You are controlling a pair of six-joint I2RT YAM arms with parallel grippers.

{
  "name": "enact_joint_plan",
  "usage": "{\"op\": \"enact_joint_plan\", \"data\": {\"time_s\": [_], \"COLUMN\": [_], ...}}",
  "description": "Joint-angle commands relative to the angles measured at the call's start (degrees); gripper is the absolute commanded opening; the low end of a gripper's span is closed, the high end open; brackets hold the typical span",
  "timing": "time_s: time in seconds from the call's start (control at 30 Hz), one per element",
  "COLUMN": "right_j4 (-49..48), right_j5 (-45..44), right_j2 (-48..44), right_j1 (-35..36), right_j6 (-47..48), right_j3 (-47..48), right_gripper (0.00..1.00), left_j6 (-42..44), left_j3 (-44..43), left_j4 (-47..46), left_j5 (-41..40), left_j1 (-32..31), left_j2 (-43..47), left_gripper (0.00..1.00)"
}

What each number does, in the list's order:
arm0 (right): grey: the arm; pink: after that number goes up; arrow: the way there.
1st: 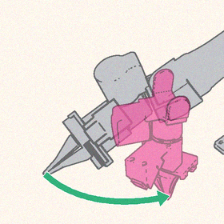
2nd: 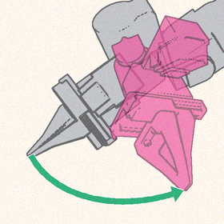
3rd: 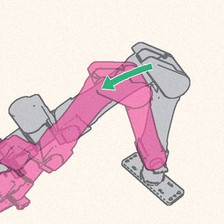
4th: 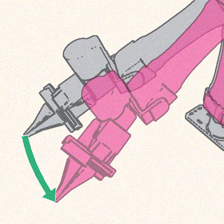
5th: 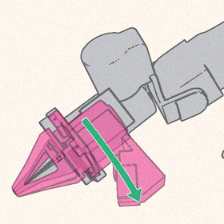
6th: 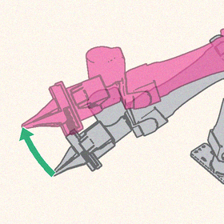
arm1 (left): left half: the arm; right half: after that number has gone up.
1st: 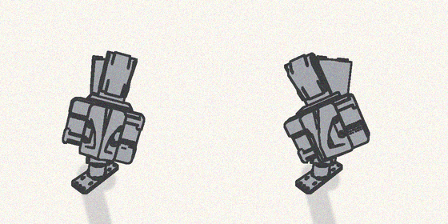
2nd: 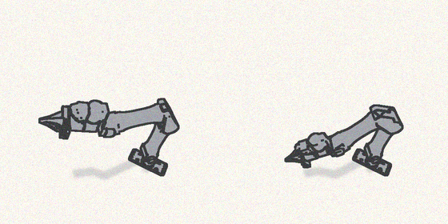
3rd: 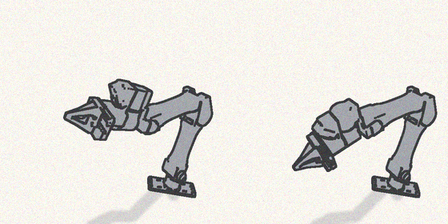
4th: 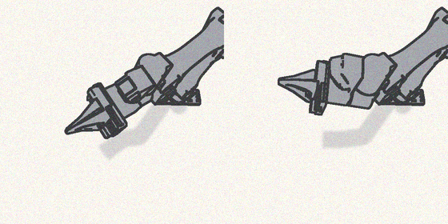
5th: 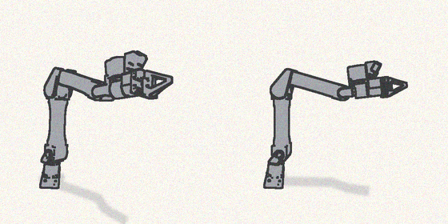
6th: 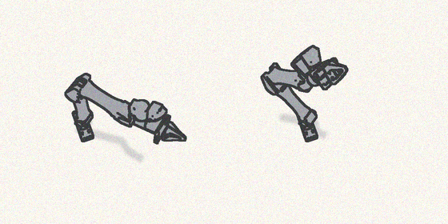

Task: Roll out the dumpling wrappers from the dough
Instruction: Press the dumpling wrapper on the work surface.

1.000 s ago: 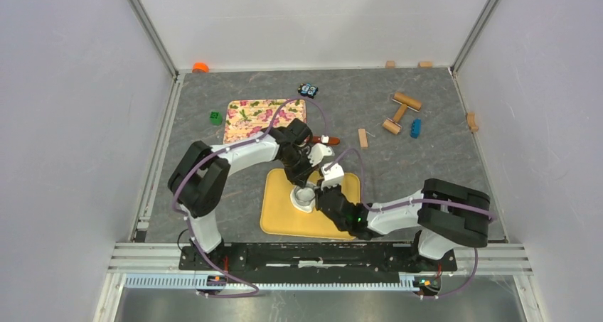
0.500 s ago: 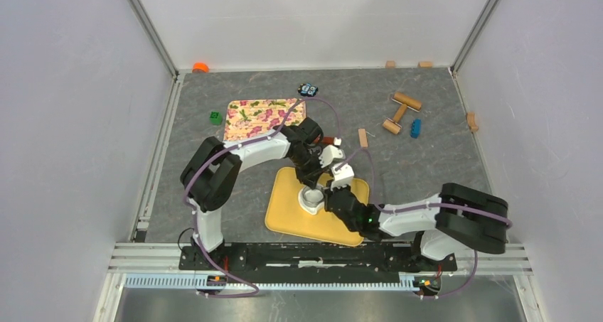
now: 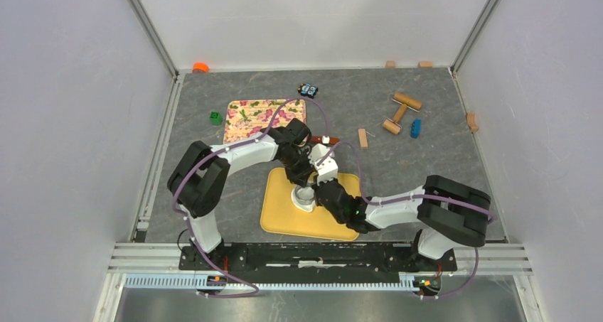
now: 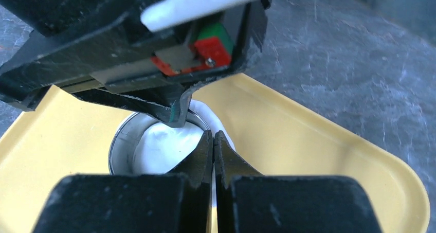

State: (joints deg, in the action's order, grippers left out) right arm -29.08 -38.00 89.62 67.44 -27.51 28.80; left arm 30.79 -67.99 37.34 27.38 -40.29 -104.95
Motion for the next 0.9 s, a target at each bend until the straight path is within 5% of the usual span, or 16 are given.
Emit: {"op": "enact_joint_plan", "data": {"time_s": [0.0,0.13,0.33,0.87], "right_j4": [6.6,9.6,11.3,0.6], "right_j5": [2.1,3.8,3.4,8.0], "right_j2": [3.7,-0.2,-6.1,-9.3], "right_j1": [-4.3,-4.3,-4.3,-4.3], "right_j6": [12.0,18.4,15.2,4.4], "right_j3": [-0.1,5.0,6.0,1.1], "right_gripper": [0.0,0.0,0.27,0.43], "left_j6": [-0.7,-10.0,-18.1,-18.4], "left_j3": [6.3,4.2,3.9,3.2], "left_j4": [6.1,-2.8,-8.8,-12.9], "left_j5": [-8.6,-12.8,-15.5,-23.9], "left_j1": [0.2,3.1,4.2,2.5], "left_j2": [-0.2,0.7,3.0,7.5], "left_gripper": [0.02,0.02,0.02,0.02]}}
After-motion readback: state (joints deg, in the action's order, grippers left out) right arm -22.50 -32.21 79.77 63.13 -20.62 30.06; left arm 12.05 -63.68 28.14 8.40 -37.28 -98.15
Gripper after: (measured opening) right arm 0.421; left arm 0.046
